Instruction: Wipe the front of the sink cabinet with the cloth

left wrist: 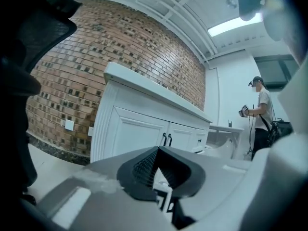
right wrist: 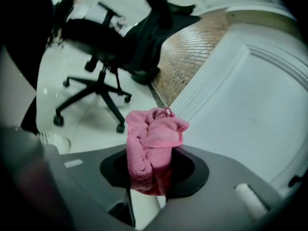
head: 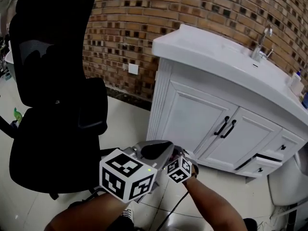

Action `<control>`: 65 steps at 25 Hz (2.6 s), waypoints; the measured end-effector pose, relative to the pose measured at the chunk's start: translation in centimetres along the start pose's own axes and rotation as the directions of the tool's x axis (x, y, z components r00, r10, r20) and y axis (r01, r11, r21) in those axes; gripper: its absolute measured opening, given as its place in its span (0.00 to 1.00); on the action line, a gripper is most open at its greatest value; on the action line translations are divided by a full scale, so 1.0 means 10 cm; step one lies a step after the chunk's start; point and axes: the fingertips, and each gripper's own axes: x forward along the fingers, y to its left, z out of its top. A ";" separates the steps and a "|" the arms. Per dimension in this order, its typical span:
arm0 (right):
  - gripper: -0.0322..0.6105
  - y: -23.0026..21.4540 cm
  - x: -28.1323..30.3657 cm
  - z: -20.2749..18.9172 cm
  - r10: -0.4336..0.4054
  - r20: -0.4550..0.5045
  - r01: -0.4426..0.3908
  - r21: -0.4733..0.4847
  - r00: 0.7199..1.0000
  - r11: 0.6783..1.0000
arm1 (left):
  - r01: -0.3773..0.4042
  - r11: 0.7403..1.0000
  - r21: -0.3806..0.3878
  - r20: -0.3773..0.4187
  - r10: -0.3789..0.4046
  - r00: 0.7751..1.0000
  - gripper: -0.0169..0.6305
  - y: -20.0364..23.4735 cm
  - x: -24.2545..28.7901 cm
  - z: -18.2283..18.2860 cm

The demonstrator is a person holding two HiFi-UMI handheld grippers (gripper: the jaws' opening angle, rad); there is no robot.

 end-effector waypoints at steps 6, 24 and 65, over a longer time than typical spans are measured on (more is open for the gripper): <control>0.29 -0.26 -1.66 0.43 -0.005 0.216 -0.081 0.386 0.976 0.919 | 0.093 0.995 0.039 0.058 -0.095 0.994 0.03 -0.53 0.01 0.34; 0.29 0.03 -4.78 -0.10 -0.289 0.409 -0.108 0.716 0.866 0.690 | 0.206 0.964 0.168 -0.030 -0.204 0.979 0.03 -1.84 -0.36 -0.30; 0.28 0.25 -4.72 -0.41 -0.274 0.364 -0.107 0.752 0.890 0.650 | 0.227 0.972 0.060 -0.082 -0.222 0.972 0.03 -1.91 -0.38 -0.76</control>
